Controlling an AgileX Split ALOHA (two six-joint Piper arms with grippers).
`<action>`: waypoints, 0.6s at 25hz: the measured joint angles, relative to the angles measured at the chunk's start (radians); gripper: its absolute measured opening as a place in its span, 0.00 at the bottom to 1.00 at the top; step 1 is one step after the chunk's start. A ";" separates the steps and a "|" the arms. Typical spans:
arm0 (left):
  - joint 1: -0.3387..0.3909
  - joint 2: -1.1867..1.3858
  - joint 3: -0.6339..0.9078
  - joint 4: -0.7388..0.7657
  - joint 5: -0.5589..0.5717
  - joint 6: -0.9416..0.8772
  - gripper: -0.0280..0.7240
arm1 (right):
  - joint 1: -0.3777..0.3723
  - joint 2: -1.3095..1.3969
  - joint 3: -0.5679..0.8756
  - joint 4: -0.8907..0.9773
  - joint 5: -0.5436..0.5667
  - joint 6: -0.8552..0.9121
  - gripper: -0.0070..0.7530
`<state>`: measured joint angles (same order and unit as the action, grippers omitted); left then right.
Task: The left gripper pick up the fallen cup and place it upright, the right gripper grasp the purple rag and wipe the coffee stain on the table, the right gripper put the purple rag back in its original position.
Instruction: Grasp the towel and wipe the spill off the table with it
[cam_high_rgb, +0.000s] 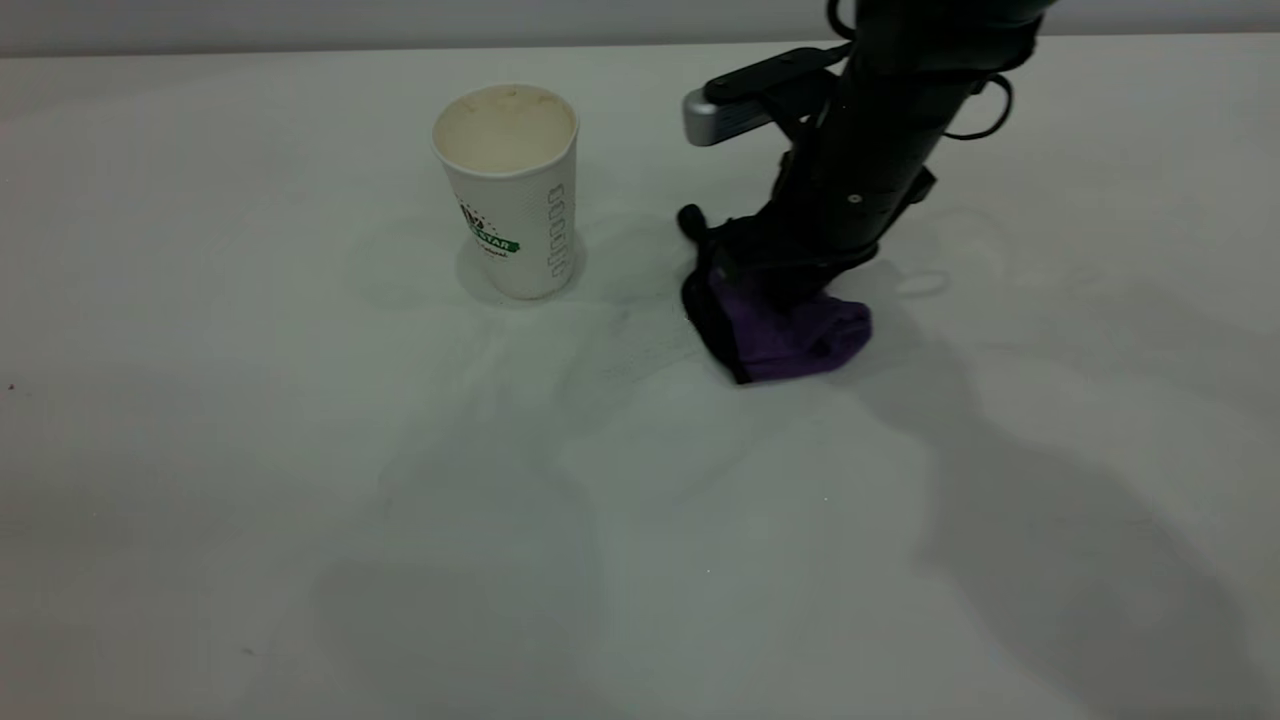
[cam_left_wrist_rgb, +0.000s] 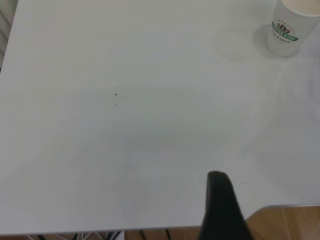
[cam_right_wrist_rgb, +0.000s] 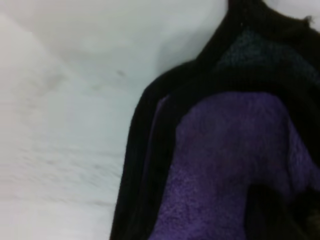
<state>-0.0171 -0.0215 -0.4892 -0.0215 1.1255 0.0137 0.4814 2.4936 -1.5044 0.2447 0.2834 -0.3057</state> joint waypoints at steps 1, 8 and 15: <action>0.000 0.000 0.000 0.000 0.000 0.000 0.72 | 0.004 0.002 -0.011 0.000 0.009 0.000 0.11; 0.000 0.000 0.000 0.000 0.000 0.000 0.72 | 0.008 0.004 -0.031 0.007 0.051 0.000 0.11; 0.000 0.000 0.000 0.000 0.000 0.000 0.72 | 0.048 0.004 -0.031 0.043 0.065 -0.011 0.11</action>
<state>-0.0171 -0.0215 -0.4892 -0.0215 1.1255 0.0137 0.5298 2.4979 -1.5358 0.2875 0.3480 -0.3165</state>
